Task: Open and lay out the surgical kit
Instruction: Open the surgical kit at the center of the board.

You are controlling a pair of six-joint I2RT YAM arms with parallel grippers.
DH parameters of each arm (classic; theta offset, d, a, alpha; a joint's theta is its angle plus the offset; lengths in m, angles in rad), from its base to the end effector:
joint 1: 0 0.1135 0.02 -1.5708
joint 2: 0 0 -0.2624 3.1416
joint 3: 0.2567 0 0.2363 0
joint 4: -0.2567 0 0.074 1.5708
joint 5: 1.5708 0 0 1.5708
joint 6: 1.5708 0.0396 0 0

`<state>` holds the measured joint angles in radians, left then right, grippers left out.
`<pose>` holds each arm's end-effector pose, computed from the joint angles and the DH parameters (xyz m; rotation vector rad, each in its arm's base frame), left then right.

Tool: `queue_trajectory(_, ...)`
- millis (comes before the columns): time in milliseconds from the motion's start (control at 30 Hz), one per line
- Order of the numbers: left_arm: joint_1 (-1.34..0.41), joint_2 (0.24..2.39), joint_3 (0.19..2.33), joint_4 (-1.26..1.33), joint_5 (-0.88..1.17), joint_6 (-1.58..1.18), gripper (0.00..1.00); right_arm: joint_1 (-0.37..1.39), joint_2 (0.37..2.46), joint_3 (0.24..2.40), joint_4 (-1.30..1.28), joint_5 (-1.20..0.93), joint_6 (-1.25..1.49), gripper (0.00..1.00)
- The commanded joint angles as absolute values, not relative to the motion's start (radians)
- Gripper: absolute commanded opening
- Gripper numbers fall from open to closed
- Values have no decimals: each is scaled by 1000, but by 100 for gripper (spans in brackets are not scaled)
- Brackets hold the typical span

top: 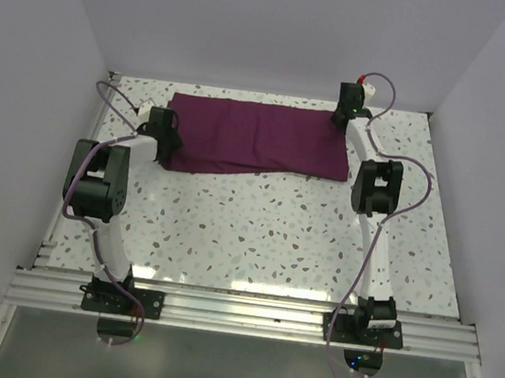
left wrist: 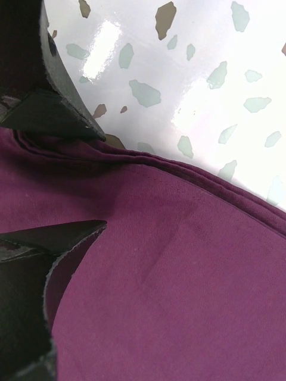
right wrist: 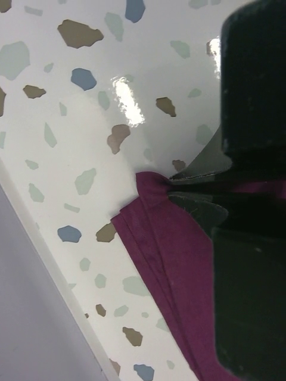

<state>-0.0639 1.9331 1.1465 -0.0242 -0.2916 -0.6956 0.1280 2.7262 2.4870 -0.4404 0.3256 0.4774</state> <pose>0.3939 -0.0138 0.1583 -0.8552 2.1763 -0.0273 0.5799 0.0619 0.1534 0.5529 2.1385 -0.0317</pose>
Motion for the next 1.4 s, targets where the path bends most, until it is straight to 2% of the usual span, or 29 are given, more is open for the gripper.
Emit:
queue_trajectory(0, -63, 1947, 1121, -46, -302, -687, 59, 149, 2622, 2424, -451, 391, 457, 1)
queue_trajectory(133, -67, 1950, 1124, -48, -310, -687, 59, 150, 2588, 2421, -462, 419, 448, 2)
queue_trajectory(367, -71, 1948, 1124, -46, -316, -686, 59, 153, 2540, 2405, -460, 433, 439, 11)
queue_trajectory(533, -78, 1950, 1129, -51, -333, -683, 59, 173, 2517, 2410, -451, 448, 417, 0)
queue_trajectory(800, -84, 1956, 1140, -61, -351, -684, 60, 215, 2467, 2382, -457, 408, 403, 0)
queue_trajectory(867, -86, 1948, 1135, -64, -363, -693, 62, 241, 2432, 2318, -443, 391, 400, 0)
queue_trajectory(1033, -86, 1908, 1094, -37, -379, -707, 76, 339, 2246, 2079, -396, 390, 382, 0)
queue_trajectory(1133, -87, 1849, 1055, -28, -377, -706, 76, 379, 2125, 1931, -380, 402, 380, 0)
queue_trajectory(1367, -107, 1507, 988, -100, -428, -687, 80, 436, 1893, 1645, -347, 425, 423, 0)
